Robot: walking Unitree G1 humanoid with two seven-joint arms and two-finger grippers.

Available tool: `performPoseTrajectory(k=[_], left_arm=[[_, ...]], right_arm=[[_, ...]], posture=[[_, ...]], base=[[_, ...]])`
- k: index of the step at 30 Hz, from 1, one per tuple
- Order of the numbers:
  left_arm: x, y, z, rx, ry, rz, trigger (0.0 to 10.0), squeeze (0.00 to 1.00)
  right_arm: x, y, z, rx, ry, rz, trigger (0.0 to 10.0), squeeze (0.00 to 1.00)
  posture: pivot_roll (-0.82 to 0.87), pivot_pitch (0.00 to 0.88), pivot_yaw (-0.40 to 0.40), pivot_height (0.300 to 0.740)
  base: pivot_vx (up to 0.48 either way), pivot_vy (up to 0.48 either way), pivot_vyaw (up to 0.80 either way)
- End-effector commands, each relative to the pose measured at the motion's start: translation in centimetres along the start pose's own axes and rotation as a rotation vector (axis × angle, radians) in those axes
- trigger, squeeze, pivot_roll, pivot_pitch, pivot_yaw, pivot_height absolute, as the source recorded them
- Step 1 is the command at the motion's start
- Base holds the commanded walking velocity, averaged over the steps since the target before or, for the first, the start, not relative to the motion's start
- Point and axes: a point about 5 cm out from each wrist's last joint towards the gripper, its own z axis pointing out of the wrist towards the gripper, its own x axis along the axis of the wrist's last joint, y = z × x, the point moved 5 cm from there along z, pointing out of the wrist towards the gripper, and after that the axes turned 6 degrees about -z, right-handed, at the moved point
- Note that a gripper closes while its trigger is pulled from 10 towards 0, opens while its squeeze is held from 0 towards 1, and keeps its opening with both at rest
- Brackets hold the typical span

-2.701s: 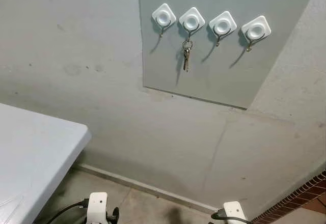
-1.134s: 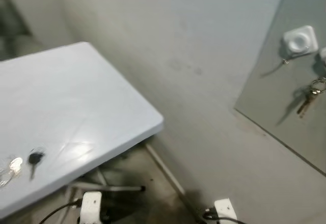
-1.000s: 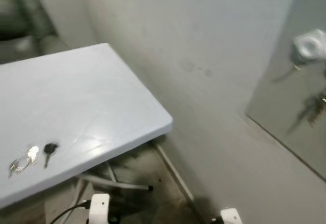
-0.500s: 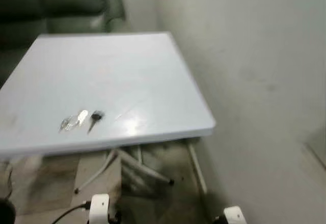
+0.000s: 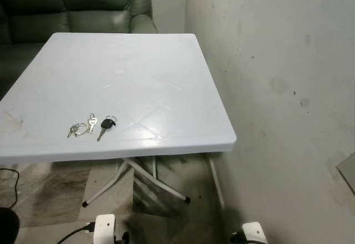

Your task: Hang keys on a hook

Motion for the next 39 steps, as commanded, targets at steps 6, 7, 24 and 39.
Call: performPoseTrajectory(k=[6, 7, 24, 39], left_arm=[[-0.2, -0.1, -0.1, -0.002, -0.005, -0.01, 10.0, 0.0], [-0.3, -0.1, -0.1, -0.001, -0.006, -0.009, 10.0, 0.0], [-0.5, -0.2, -0.2, 0.008, -0.011, -0.023, 10.0, 0.0], [-0.7, -0.4, -0.2, 0.017, -0.018, -0.029, 10.0, 0.0]], right_arm=[[-0.6, 0.3, -0.2, -0.009, -0.013, -0.001, 10.0, 0.0], [-0.7, 0.3, -0.2, -0.009, -0.016, -0.001, 10.0, 0.0], [-1.2, 0.3, -0.3, -0.009, -0.03, 0.005, 10.0, 0.0], [-1.2, -0.1, -0.2, -0.011, -0.038, 0.026, 10.0, 0.0]], posture=[[-0.08, 0.0, -0.028, 0.728], [-0.07, 0.0, -0.028, 0.728], [-0.07, 0.0, -0.036, 0.728], [-0.07, 0.0, -0.033, 0.728]], base=[[0.0, 0.326, 0.0], [0.0, 0.326, 0.0], [0.0, 0.338, 0.0], [0.0, 0.471, 0.0]])
